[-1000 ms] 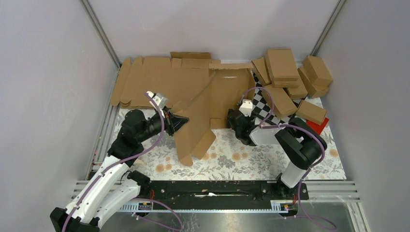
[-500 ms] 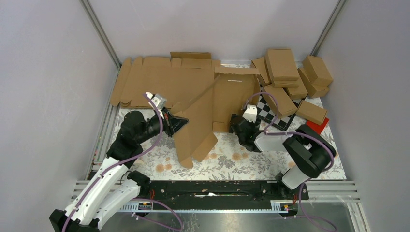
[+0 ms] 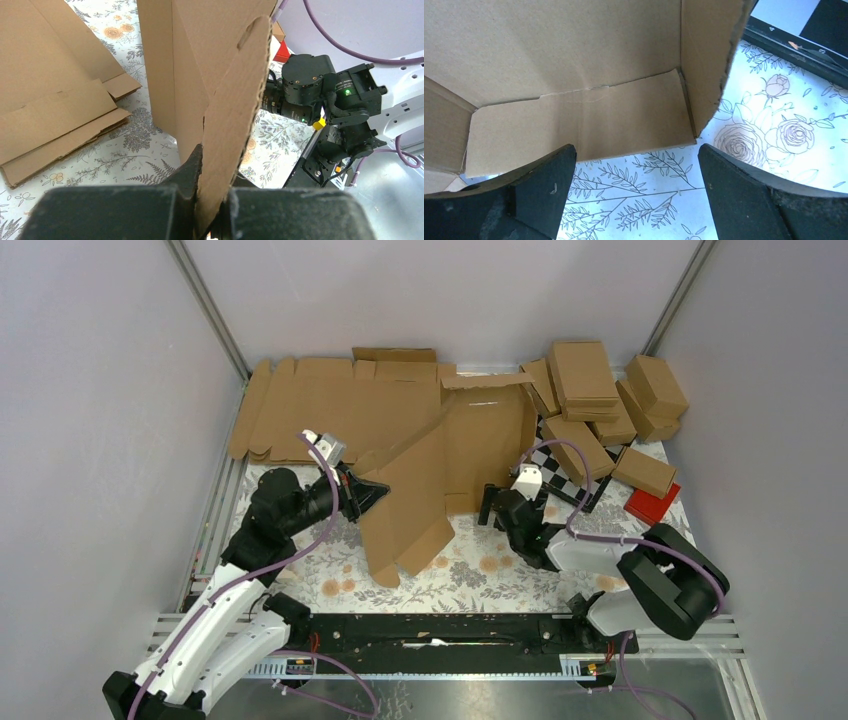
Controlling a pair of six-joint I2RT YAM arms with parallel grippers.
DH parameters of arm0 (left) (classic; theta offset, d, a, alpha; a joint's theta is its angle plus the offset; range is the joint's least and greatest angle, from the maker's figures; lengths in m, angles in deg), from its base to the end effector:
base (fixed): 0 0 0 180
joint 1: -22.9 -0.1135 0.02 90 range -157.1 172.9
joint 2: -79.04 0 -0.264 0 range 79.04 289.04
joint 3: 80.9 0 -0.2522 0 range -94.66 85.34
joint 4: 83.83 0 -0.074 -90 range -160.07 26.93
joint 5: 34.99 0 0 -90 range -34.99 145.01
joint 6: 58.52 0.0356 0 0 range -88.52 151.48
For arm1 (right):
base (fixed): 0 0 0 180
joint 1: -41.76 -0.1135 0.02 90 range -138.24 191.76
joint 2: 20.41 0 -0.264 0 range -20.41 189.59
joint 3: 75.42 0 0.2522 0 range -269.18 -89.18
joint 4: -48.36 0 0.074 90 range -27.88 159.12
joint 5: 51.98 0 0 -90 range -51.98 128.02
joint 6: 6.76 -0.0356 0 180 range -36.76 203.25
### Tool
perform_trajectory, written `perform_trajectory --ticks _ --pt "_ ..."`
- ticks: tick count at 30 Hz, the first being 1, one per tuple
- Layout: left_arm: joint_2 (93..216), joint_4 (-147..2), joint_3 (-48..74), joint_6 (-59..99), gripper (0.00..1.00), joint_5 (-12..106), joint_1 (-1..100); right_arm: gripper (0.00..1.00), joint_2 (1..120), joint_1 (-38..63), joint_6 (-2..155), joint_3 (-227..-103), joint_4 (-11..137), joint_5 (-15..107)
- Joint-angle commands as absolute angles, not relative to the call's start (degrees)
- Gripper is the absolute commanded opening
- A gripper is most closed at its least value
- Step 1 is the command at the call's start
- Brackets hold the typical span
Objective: Fold the paper box
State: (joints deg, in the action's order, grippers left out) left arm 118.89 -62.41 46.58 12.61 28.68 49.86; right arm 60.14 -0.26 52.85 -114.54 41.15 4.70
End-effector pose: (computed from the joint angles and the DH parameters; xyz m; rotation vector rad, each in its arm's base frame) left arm 0.1426 -0.0903 0.3219 0.4803 1.7449 -0.9750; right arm 0.2000 0.1538 0.1487 0.1146 2.0600 0.1450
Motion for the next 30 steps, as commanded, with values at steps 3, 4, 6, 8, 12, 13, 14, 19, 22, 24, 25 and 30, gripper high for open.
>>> perform_trajectory --ticks 3,4,6,8,12,13,14,19,22,24,25,30 --pt "119.6 -59.1 45.1 13.6 0.0 28.9 50.1 1.0 51.8 -0.4 52.9 -111.9 41.3 3.4" --pt "119.5 -59.1 45.1 13.6 0.0 29.0 50.1 1.0 49.6 -0.4 53.1 -111.5 42.1 3.2" --pt "119.4 -59.1 45.0 13.6 0.0 29.0 50.1 1.0 46.9 -0.4 53.4 -111.0 44.1 3.0" --pt "119.5 -59.1 45.1 13.6 0.0 29.1 50.1 1.0 43.1 -0.4 53.8 -110.1 45.7 3.9" --pt "119.3 -59.1 44.9 13.7 0.0 29.3 50.1 0.97 36.9 -0.4 55.7 -107.1 44.9 8.2" --pt "119.3 -59.1 44.9 13.8 0.0 29.2 50.1 0.95 35.6 -0.3 56.8 -106.2 43.8 9.9" --pt "119.3 -59.1 44.9 13.8 0.0 29.3 50.1 0.93 34.5 -0.3 57.7 -105.5 42.9 11.4" --pt "119.1 -59.4 45.2 13.9 0.0 29.4 50.1 0.88 31.5 -0.4 61.8 -102.9 37.3 19.7" --pt "119.0 -59.8 45.7 13.7 0.0 29.2 50.1 0.85 33.8 -0.4 63.9 -103.6 34.1 22.8" --pt "119.0 -59.9 45.6 13.6 0.0 29.2 50.1 0.78 37.3 -0.4 65.2 -105.7 33.2 23.5" --pt "119.1 -59.9 45.5 13.6 0.0 29.1 50.1 0.71 39.2 -0.4 66.2 -107.0 32.8 24.2" --pt "119.3 -59.9 45.3 13.6 0.0 28.9 50.1 0.1 50.8 -0.4 68.3 -113.0 29.5 25.0"
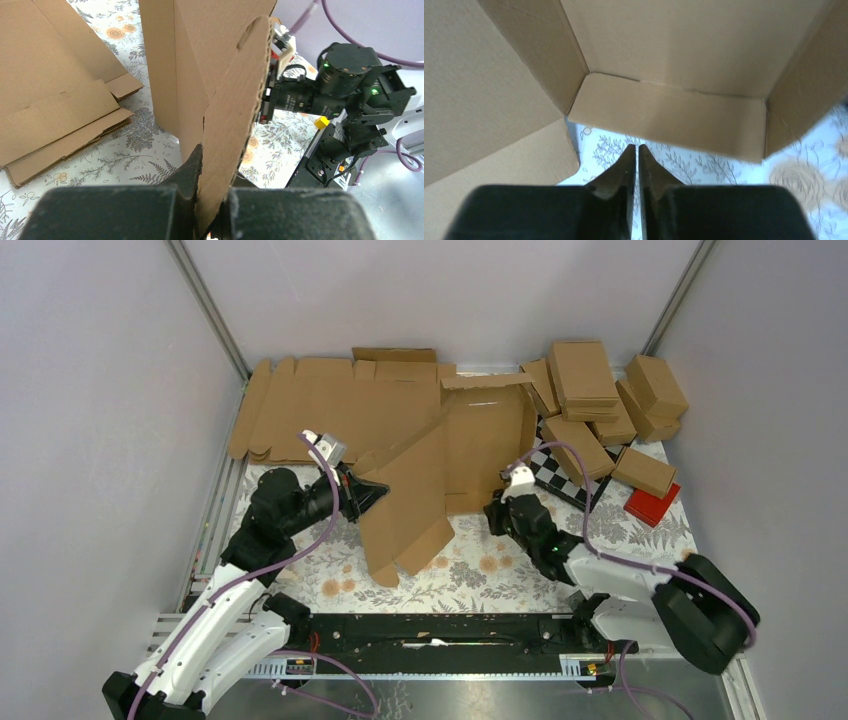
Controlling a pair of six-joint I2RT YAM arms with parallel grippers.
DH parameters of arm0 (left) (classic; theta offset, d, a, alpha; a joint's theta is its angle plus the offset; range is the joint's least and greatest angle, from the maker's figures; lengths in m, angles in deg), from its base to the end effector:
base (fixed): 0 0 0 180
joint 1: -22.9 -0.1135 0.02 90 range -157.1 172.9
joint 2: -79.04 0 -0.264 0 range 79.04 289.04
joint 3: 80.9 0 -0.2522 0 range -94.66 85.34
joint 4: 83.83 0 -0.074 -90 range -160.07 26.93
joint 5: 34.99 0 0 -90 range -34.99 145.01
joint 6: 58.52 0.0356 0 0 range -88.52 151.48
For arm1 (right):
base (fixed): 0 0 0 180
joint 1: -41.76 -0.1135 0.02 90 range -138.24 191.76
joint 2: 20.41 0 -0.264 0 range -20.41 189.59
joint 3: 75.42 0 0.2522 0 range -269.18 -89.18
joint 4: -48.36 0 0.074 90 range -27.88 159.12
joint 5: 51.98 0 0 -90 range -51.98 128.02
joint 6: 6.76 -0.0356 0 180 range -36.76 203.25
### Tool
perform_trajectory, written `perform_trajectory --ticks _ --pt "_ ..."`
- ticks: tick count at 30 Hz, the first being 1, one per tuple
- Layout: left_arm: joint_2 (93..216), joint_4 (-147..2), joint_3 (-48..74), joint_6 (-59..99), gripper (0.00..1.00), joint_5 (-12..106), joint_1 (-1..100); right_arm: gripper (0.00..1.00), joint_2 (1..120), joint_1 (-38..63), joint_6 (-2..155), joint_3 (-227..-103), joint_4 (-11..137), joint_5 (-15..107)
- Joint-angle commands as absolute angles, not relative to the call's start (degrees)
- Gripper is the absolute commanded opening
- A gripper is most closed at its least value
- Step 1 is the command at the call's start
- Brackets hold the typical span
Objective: Fold the paper box
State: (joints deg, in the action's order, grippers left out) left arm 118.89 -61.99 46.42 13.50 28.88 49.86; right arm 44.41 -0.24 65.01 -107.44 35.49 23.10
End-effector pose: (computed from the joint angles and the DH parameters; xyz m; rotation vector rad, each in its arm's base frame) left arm 0.1425 -0.0901 0.3221 0.4902 1.7439 -0.9610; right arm 0.1708 0.1415 0.1788 -0.2235 1.9203 0.4592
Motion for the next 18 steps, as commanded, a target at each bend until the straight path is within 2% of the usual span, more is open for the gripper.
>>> perform_trajectory --ticks 1,2,12,18 --pt "119.4 -59.9 45.3 13.5 0.0 28.8 50.1 0.03 53.0 -0.4 68.5 -113.9 28.6 24.1" --pt "119.5 -59.9 45.2 13.4 0.0 28.8 50.2 0.0 55.4 -0.4 68.9 -114.5 27.3 23.1" --pt "120.2 -59.9 44.9 13.4 0.0 29.1 50.3 0.0 75.5 -0.4 67.1 -118.1 16.0 18.1" --pt "119.9 -60.2 45.1 13.5 0.0 29.1 50.3 0.0 78.8 -0.4 62.2 -114.5 13.1 20.3"
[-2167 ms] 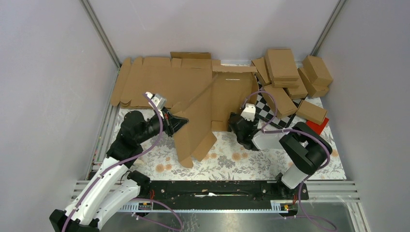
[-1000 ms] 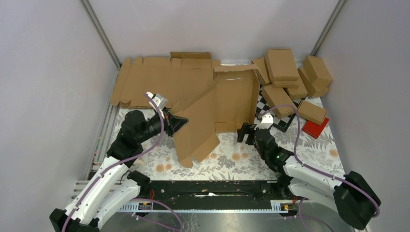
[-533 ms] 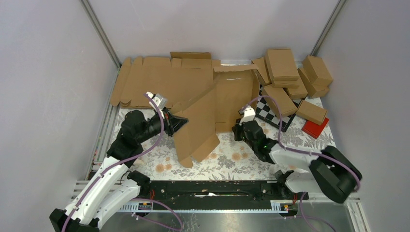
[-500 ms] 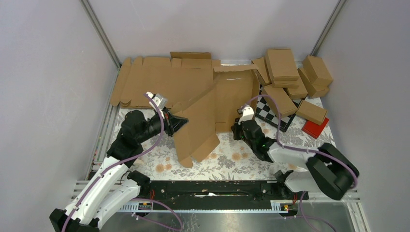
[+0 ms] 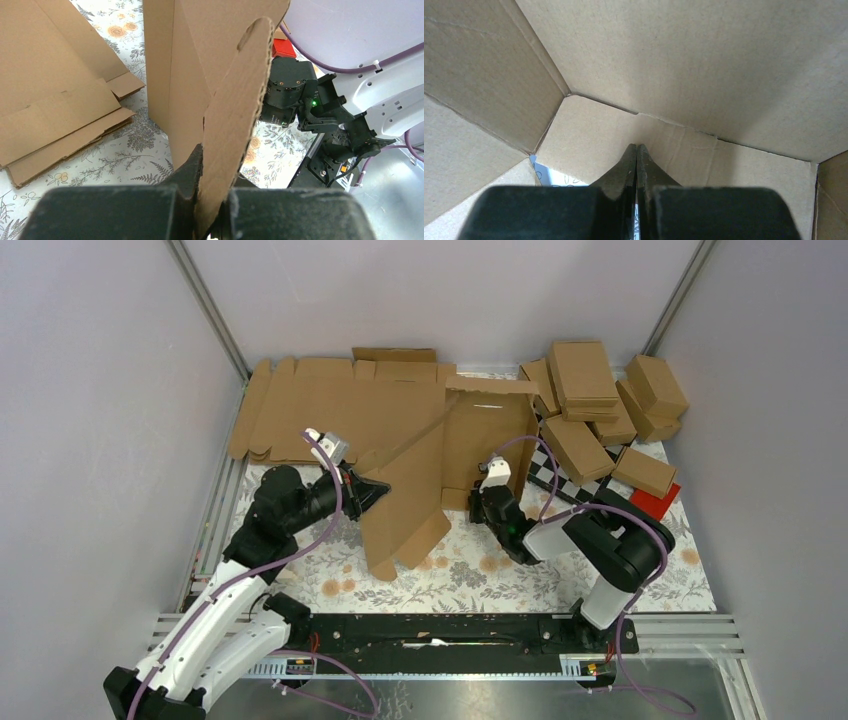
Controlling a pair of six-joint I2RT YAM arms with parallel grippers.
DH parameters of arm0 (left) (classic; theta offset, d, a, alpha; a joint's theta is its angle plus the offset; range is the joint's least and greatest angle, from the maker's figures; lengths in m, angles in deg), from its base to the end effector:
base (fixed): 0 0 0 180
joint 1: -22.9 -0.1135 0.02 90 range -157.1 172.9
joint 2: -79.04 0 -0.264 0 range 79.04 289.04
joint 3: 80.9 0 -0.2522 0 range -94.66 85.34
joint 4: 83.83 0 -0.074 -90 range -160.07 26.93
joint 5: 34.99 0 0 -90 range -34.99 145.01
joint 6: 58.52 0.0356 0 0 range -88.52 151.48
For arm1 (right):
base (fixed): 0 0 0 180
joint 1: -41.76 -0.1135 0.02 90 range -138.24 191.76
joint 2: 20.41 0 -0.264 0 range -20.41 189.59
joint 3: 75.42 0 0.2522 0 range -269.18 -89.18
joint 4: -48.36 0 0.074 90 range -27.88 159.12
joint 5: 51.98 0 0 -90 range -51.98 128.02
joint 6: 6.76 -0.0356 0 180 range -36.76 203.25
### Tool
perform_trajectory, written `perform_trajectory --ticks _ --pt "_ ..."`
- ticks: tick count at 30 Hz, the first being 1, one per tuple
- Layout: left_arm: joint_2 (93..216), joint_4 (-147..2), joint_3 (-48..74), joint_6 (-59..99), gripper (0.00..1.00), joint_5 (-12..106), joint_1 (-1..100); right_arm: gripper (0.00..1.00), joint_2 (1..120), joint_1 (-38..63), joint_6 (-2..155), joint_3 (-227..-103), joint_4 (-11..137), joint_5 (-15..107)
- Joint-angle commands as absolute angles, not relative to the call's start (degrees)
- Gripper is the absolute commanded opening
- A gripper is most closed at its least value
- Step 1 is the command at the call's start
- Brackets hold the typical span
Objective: Fold the paper box
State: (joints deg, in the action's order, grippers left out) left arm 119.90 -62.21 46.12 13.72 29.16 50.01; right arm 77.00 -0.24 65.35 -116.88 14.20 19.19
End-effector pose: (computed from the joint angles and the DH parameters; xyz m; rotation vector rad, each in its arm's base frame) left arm 0.1456 -0.0920 0.3217 0.4914 1.7516 -0.9558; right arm 0.2271 0.1890 0.1264 -0.1917 1.9388 0.3763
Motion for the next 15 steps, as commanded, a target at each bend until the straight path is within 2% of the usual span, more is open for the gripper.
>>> perform_trajectory --ticks 1,7,13,14,15 --pt "119.9 -60.2 45.1 13.5 0.0 29.1 50.3 0.0 78.0 -0.4 62.4 -114.5 13.5 21.1" --pt "119.7 -61.1 45.3 13.4 0.0 28.8 50.3 0.0 70.3 -0.5 64.9 -119.5 22.7 23.2" --pt "118.9 -61.3 45.4 13.7 0.0 29.3 50.3 0.17 69.0 -0.8 62.7 -121.2 18.7 24.3" --pt "118.8 -61.3 45.4 13.7 0.0 29.3 50.3 0.3 68.4 -0.9 62.4 -120.5 16.7 24.4" --pt "118.8 -61.3 45.4 13.6 0.0 29.3 50.3 0.55 67.5 -1.1 62.5 -119.1 13.7 24.3"
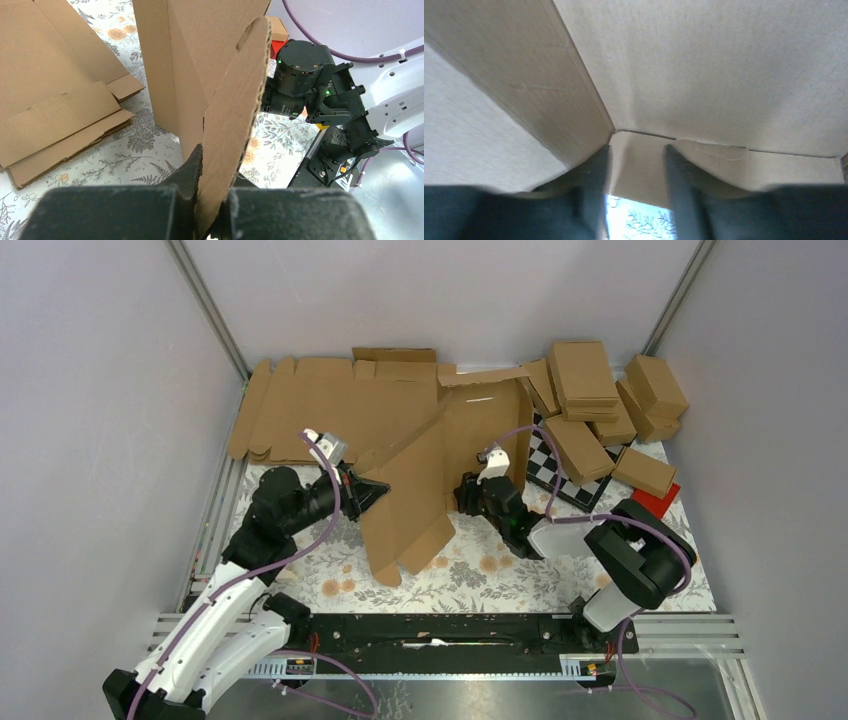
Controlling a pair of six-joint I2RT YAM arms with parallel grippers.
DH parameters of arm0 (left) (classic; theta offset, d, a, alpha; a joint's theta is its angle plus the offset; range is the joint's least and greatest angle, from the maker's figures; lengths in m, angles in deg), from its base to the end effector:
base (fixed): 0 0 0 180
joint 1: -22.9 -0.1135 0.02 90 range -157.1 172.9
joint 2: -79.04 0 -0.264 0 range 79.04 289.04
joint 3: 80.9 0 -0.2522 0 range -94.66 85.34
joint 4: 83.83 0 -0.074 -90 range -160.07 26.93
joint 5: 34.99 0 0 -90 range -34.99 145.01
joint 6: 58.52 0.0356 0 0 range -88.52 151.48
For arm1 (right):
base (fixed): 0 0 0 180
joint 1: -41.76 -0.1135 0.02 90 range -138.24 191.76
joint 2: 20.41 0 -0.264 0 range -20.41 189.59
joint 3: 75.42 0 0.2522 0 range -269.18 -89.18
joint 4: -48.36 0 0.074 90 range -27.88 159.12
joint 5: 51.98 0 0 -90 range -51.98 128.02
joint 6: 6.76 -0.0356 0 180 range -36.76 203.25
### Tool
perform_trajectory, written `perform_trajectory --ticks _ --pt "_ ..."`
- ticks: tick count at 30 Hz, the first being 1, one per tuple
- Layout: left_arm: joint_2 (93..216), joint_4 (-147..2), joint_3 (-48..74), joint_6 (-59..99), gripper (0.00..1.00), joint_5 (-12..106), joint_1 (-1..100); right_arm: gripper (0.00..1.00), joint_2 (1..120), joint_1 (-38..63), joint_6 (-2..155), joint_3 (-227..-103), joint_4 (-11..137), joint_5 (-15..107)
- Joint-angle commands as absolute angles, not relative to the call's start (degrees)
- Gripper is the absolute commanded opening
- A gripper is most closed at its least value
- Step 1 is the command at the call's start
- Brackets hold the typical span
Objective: Fold the paper box
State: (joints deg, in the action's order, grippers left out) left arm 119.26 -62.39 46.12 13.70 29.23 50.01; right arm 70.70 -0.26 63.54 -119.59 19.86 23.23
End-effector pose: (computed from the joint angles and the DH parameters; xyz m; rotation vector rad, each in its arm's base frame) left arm 0.1436 -0.0909 0.3237 0.4910 1.7369 -0.9554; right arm 0.2291 0.1942 0.1589 -0.1937 1.9018 0.4915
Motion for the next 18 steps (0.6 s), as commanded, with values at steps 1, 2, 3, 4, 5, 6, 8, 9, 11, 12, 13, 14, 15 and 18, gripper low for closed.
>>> perform_trajectory --ticks 1,2,3,4,5,6,8,9,11,12,13,14,15,18 --pt "118.8 -61.3 45.4 13.6 0.0 29.3 50.3 0.95 66.3 -1.5 62.2 -117.1 8.5 22.8" --pt "118.8 -61.3 45.3 13.6 0.0 29.4 50.3 0.99 64.9 -2.2 61.8 -114.8 4.4 20.0" --pt "118.7 -61.3 45.3 13.6 0.0 29.4 50.3 0.99 63.8 -2.8 61.6 -112.2 -0.6 17.4" --pt "118.7 -61.3 45.3 13.6 0.0 29.4 50.3 1.0 63.4 -2.9 62.1 -108.7 -6.0 17.7" --pt "118.7 -61.3 45.3 13.7 0.0 29.5 50.3 1.0 63.7 -2.9 63.4 -107.1 -11.4 21.3" --pt "118.7 -61.3 45.2 13.9 0.0 29.5 50.3 1.0 64.6 -2.9 64.5 -106.5 -15.3 26.5" --pt "118.6 -61.3 45.2 14.1 0.0 29.5 50.3 1.0 68.4 -2.9 66.4 -108.2 -17.5 37.7" --pt "118.6 -61.3 45.1 14.3 0.0 29.6 50.3 1.0 71.7 -2.9 67.0 -110.7 -17.2 42.0" --pt "118.7 -61.2 44.9 14.5 0.0 29.9 50.3 1.0 78.1 -3.5 72.6 -114.9 -16.4 52.1" --pt "118.8 -61.2 44.8 14.6 0.0 30.0 50.3 1.0 80.6 -4.7 75.2 -116.1 -16.7 52.8" --pt "118.7 -61.1 44.7 14.7 0.0 30.3 50.4 1.0 82.1 -5.8 76.9 -116.8 -17.2 50.8" --pt "118.7 -60.8 44.4 14.8 0.0 30.5 50.4 1.0 82.7 -6.3 77.7 -117.7 -16.6 49.2" --pt "118.7 -60.4 44.1 15.0 0.0 30.7 50.4 1.0 83.1 -6.4 77.8 -119.4 -14.3 48.4" --pt "118.8 -59.2 43.1 15.7 0.0 31.3 50.4 1.0 85.9 -6.5 79.8 -126.0 -5.0 47.9"
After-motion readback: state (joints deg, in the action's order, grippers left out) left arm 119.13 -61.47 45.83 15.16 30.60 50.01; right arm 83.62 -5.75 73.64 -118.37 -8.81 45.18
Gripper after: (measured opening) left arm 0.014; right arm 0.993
